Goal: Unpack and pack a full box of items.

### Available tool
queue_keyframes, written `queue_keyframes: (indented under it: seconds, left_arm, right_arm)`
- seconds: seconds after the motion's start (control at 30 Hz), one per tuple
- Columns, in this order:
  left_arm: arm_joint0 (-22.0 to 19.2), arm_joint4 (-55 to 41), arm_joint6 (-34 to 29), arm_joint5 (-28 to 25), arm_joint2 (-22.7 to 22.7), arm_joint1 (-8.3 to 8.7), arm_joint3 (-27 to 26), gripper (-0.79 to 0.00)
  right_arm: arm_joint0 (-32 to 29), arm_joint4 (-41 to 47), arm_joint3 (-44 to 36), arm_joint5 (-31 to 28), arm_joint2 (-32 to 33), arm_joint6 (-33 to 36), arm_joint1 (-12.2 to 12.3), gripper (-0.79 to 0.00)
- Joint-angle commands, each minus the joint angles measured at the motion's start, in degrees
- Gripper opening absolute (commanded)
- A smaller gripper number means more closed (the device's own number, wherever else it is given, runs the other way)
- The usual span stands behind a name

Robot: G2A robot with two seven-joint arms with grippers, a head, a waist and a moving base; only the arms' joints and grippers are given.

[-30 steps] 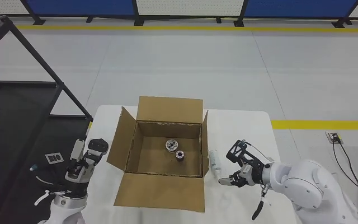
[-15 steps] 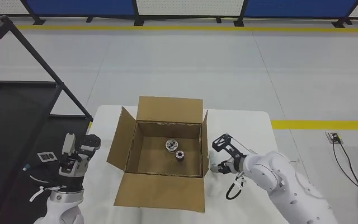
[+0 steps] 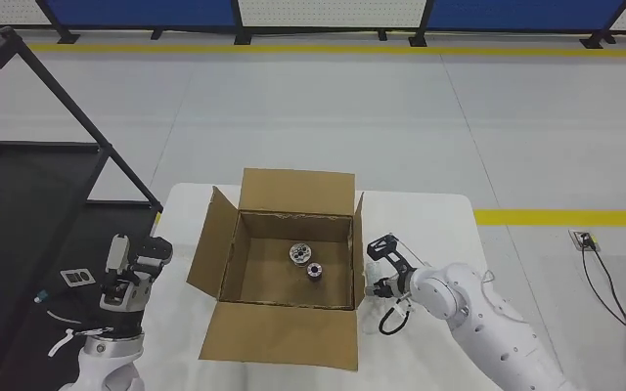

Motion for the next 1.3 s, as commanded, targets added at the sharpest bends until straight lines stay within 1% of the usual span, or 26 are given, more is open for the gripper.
queue_keyframes:
  seconds: [0.0,0.03,0.1,0.13,0.17,0.2,0.27,0.33,0.37,0.53,0.73,0.87,0.93,1.0,1.13,1.27]
  left_arm:
    - [0.1,0.3,0.0,0.0,0.2,0.0,-0.1,0.0]
    - [0.2,0.3,0.1,-0.1,0.2,0.0,-0.1,0.0]
    - [0.3,0.4,0.2,-0.1,0.3,-0.01,-0.1,0.0]
    - [0.5,0.4,0.2,-0.2,0.4,-0.01,-0.1,0.0]
    - [0.6,0.5,0.2,-0.3,0.4,-0.01,-0.2,0.0]
    - [0.7,0.4,0.3,-0.4,0.3,-0.01,-0.2,0.0]
    - [1.0,0.3,0.4,-0.7,0.3,-0.02,-0.2,0.0]
    - [1.2,0.2,0.7,-1.0,0.2,-0.04,-0.2,0.0]
    - [1.3,0.1,0.8,-1.2,0.2,-0.05,-0.2,0.0]
    - [1.8,0.0,1.4,-1.9,0.1,-0.09,-0.2,0.0]
    - [2.5,0.1,1.7,-2.6,0.2,-0.14,-0.5,0.0]
    - [3.0,0.1,1.9,-3.1,0.1,-0.17,-0.8,0.0]
    - [3.2,0.0,1.9,-3.4,-0.1,-0.17,-1.0,0.0]
    - [3.5,-0.2,2.1,-4.0,-0.2,-0.2,-1.3,0.0]
    - [4.8,-1.7,2.2,-6.0,-0.9,-0.26,-1.9,0.0]
    - [6.6,-4.0,2.3,-8.6,-2.4,-0.32,-2.0,0.0]
  right_arm:
    - [0.2,-0.9,0.5,-0.1,-0.8,0.0,-0.3,0.0]
    - [0.4,-1.8,0.8,0.0,-1.3,0.0,-0.5,0.0]
    - [0.6,-3.6,1.2,2.1,-2.2,0.1,-0.9,0.0]
    - [0.6,-4.1,1.3,2.6,-2.6,0.0,-1.1,-0.015]
    - [0.7,-4.2,1.5,2.9,-2.8,-0.1,-1.3,-0.163]
    - [0.8,-4.3,1.7,3.0,-2.9,-0.2,-1.5,-0.372]
    - [0.9,-4.5,2.2,3.1,-2.9,-0.4,-1.7,-0.499]
    - [1.0,-4.6,2.6,2.9,-2.8,-0.5,-1.9,-0.674]
    - [1.0,-4.7,2.6,2.7,-2.7,-0.5,-1.9,-0.785]
    - [0.4,-5.7,2.0,2.8,-1.7,-0.8,-1.9,-0.785]
    - [-1.1,-6.8,0.1,3.1,1.0,-1.1,-1.3,-0.785]
    - [-3.4,-6.2,-3.6,2.8,5.5,-2.9,-0.2,-0.785]
    - [-5.4,-5.8,-7.5,1.8,8.9,-3.4,0.7,-0.785]
    - [-8.0,-6.4,-12.4,2.5,12.8,-3.3,1.8,-0.785]
    - [-14.8,-6.3,-25.0,4.4,21.5,-3.1,3.6,-0.785]
    - [-21.2,-5.1,-37.0,5.3,29.2,-3.4,4.7,-0.785]
